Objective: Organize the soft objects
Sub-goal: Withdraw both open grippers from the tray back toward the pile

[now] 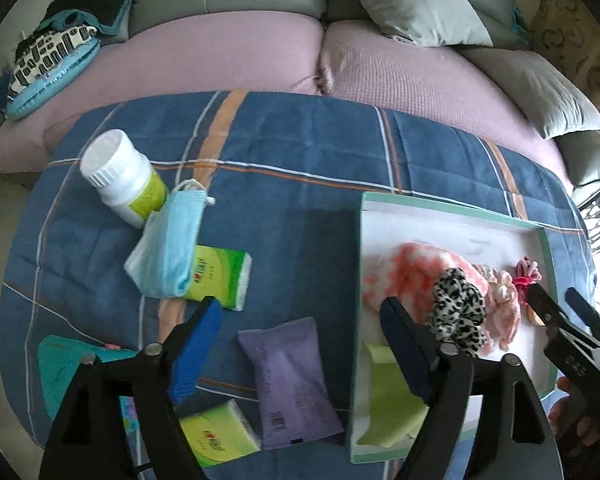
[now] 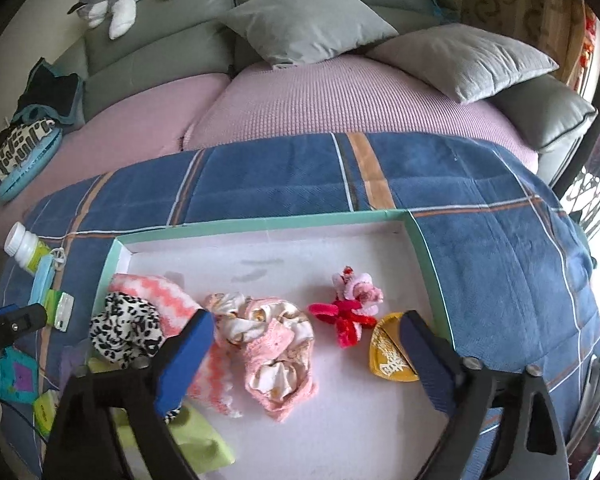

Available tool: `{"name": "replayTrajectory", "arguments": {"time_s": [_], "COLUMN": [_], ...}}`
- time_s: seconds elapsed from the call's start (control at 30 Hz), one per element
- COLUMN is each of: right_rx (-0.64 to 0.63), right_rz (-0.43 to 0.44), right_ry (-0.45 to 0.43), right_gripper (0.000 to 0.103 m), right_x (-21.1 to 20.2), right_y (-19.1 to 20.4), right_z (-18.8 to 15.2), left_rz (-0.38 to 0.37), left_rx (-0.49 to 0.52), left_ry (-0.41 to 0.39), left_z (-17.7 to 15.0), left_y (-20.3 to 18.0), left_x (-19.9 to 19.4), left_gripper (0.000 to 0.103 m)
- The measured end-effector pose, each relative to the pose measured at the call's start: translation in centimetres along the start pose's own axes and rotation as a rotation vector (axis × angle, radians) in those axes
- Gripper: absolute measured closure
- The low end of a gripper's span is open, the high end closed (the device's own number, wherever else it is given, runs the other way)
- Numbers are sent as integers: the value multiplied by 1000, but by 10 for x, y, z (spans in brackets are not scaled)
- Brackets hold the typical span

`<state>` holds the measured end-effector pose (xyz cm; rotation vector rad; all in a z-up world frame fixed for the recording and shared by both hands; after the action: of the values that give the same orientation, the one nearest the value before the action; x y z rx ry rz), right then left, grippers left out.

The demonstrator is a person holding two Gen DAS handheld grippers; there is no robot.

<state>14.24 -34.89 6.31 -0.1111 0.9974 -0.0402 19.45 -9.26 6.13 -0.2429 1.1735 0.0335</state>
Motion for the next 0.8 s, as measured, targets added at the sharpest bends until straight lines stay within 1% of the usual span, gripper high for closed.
{"name": "replayTrajectory", "arguments": {"time_s": [0.13, 0.2, 0.27, 0.33, 0.53, 0.63, 0.8], "right_rx": [-15, -25, -38, -69, -182, -230, -283], "right_rz": [15, 14, 34, 66, 113, 159, 207], "right_ry": [2, -2, -13, -17, -25, -40, -49], "right_gripper": [0, 0, 0, 0, 0, 0, 0], "right_x": [-3, -6, -8, -8, -9, -13, -16], "right_y": [9, 17, 26, 42, 95, 119, 152], "right_z": [3, 6, 10, 15, 24, 27, 29], "left_rz": [3, 20, 38, 49, 92, 97, 101], "left_rx": [-13, -17, -28, -44, -80, -96, -112], "left_ry": [-1, -7, -13, -13, -29, -34, -37], "left_z": [3, 5, 7, 10, 17, 19, 22], "left_y": [9, 16, 24, 34, 64, 76, 94], "left_x": [0, 0, 0, 0, -7, -13, -20], "left_gripper": [19, 15, 14, 14, 14, 14, 14]}}
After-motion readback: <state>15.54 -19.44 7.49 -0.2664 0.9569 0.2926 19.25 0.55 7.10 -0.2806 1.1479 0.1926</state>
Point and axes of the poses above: each gripper's, at about its wrist camera, not at the fingertips, and x roughly the way its jaws point, y to its left, z to its top, the point moved 2 cm from there along x, roughly the way its jaws point, and after that the axes turned 15 degrees about -x, right-handed, at the moved point
